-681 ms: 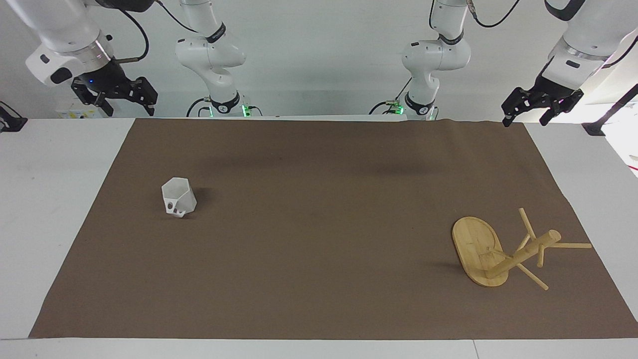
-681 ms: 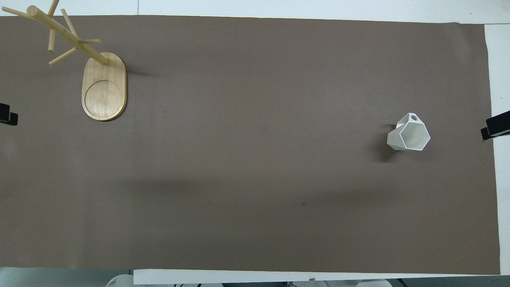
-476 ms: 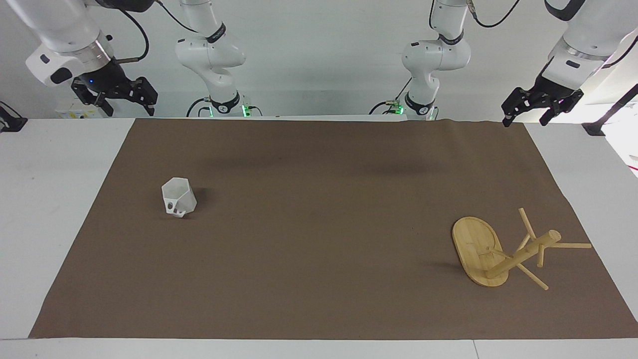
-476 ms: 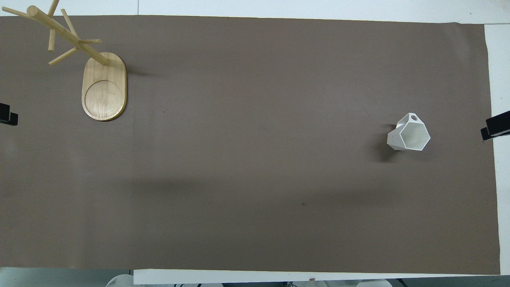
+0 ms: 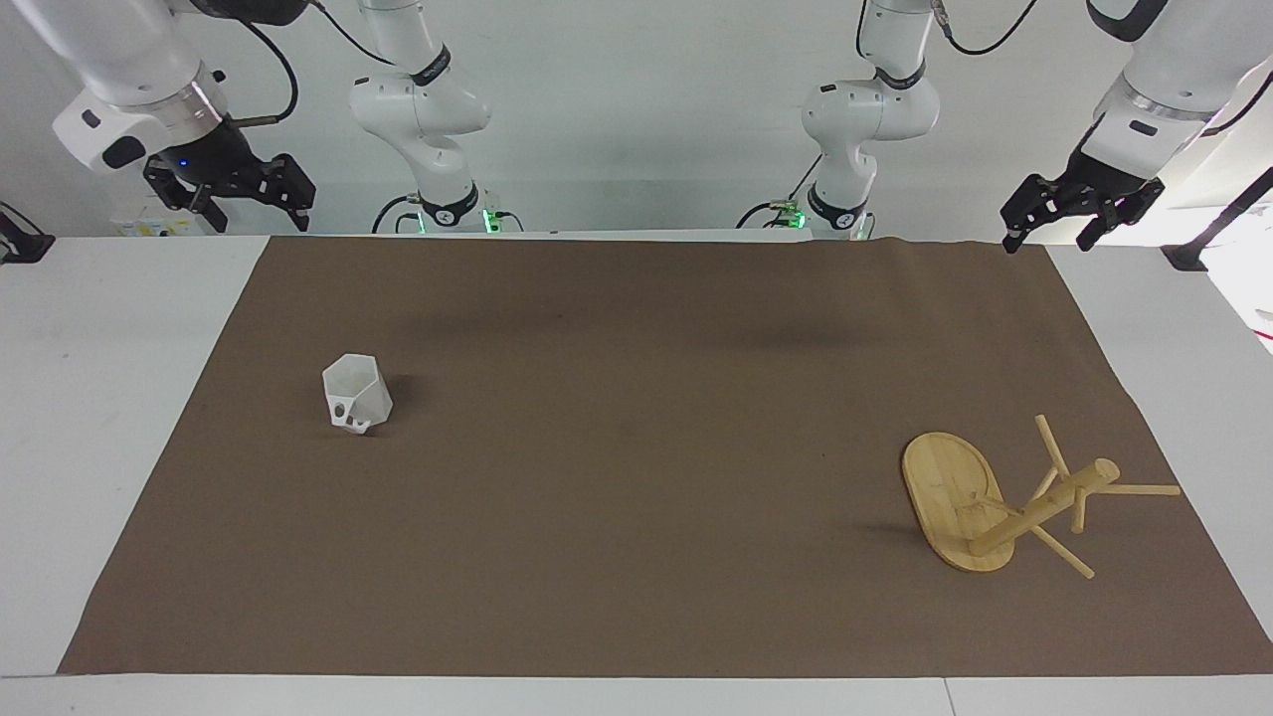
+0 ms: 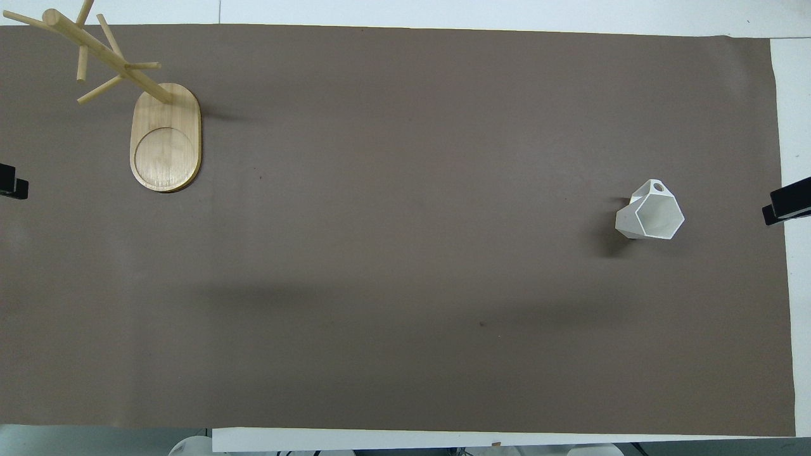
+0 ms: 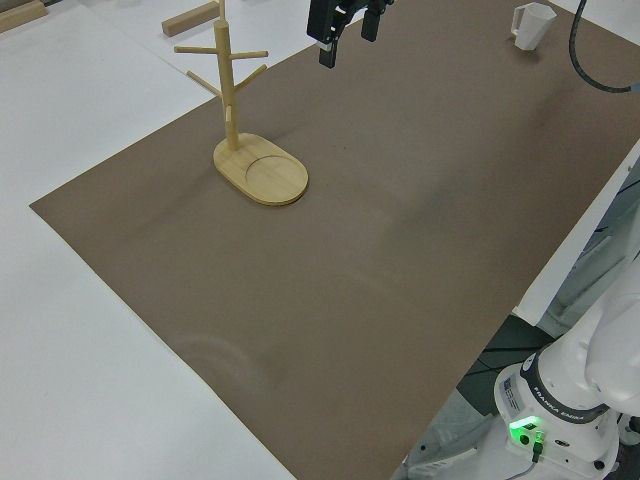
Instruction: Hang cup on rack
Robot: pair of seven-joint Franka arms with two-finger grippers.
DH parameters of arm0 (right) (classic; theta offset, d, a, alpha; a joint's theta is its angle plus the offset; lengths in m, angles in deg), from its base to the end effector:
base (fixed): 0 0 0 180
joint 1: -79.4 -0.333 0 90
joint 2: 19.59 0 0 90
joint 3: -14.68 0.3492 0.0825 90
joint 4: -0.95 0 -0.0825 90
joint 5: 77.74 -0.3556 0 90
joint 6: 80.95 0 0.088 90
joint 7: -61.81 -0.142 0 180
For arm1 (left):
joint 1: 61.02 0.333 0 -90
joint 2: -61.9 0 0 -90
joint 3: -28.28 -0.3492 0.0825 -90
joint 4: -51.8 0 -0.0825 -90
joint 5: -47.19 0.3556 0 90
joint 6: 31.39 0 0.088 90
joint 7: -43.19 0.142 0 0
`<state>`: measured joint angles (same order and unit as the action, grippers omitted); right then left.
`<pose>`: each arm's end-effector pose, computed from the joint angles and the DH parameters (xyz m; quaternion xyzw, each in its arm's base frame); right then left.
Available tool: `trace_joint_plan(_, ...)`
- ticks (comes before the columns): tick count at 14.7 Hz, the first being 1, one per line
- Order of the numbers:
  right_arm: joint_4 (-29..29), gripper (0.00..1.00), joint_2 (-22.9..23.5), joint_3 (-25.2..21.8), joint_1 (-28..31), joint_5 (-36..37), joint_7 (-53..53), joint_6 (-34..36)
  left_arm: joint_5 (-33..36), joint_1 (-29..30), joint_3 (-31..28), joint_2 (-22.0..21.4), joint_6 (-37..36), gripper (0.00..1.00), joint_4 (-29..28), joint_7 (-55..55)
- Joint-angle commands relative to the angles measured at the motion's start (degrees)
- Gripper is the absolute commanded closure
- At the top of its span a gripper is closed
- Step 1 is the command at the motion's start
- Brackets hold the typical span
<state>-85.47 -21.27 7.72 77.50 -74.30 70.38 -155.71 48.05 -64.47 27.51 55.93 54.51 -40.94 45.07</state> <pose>0.4780 -0.0531 0.6443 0.9955 0.0253 -0.0897 0.0172 0.4816 -0.0199 0.6480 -0.9992 0.0393 0.0075 0.0068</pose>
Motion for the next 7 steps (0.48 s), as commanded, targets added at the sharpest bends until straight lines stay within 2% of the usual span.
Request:
trace_joint_plan(1, -2.3, 0.0, -1.5, 0.2, 0.6, -0.9, 7.9, -1.3, 0.0, -0.1, -0.1, -1.1, -0.4, 0.0, -1.0, -0.1)
trace_joint_plan(4, -7.0, 0.0, -3.0, -0.3, 2.8, -0.8, 24.9, -8.6, 0.0, -0.1, -0.1, -1.1, -0.4, 0.0, -1.0, -0.1)
trace_joint_plan(7, -8.1, 0.0, -1.2, -0.2, 8.6, -1.2, 45.8, -12.8, 0.0, -0.1, -0.1, -1.1, -0.4, 0.0, -1.0, -0.1)
